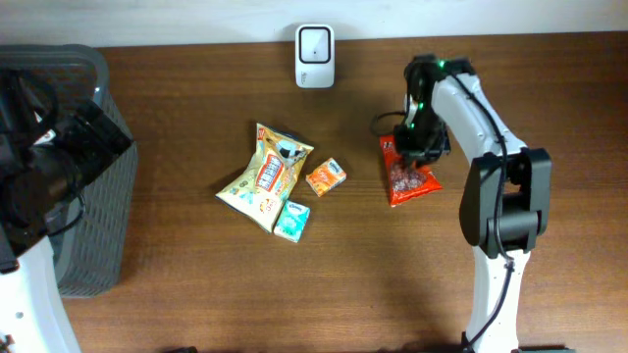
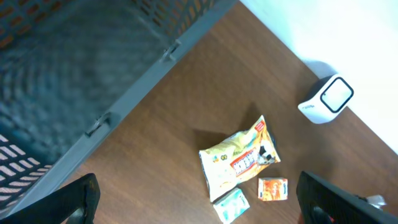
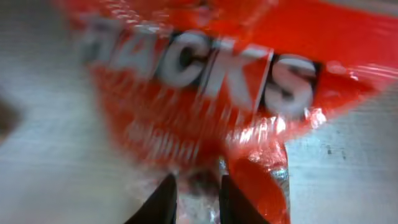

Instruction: Scan the item barcode

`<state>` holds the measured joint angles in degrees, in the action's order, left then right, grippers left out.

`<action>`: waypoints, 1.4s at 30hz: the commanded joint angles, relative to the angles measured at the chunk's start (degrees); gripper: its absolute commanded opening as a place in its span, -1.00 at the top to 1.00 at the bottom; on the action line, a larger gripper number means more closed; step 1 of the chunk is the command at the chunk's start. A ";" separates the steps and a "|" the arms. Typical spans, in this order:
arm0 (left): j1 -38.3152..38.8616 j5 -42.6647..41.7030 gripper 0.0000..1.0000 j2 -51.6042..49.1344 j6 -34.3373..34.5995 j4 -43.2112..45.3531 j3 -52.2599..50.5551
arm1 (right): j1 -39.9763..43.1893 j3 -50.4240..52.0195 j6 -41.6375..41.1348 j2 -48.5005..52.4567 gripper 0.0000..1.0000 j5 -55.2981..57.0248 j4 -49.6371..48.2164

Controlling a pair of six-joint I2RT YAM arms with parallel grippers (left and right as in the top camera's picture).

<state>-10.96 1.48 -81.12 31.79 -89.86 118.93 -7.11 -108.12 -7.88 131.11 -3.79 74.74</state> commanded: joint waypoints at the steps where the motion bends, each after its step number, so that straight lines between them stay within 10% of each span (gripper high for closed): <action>1: -0.20 -0.22 -0.98 0.09 0.52 0.13 -0.02 | 0.94 4.90 -1.66 -0.46 0.55 4.81 -3.19; 4: -0.20 -0.22 -0.98 0.09 0.52 0.13 -0.02 | 1.44 1.51 -3.43 -0.85 0.52 9.55 1.31; 8: -0.20 -0.22 -0.98 0.09 0.52 0.13 -0.02 | 1.40 -11.21 -3.56 -0.90 -0.29 10.88 14.05; 16: -0.20 -0.22 -0.98 0.09 0.52 0.13 -0.02 | 1.03 -14.25 1.88 -0.63 -0.92 0.31 20.55; 28: -0.20 -0.22 -0.98 0.09 0.52 0.13 -0.02 | -0.44 4.74 -0.13 -0.46 -1.00 2.51 -0.11; 35: -0.20 -0.22 -0.98 0.09 0.52 0.13 -0.02 | -1.88 7.17 -2.32 -0.48 0.35 2.54 -9.60; 42: -0.20 -0.22 -0.98 0.09 0.52 0.13 -0.02 | -3.61 -0.61 -3.87 -0.55 0.49 0.96 -10.99</action>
<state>-10.96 1.48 -81.12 31.79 -89.82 118.93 -9.41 -103.24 -10.57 129.60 -1.19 64.20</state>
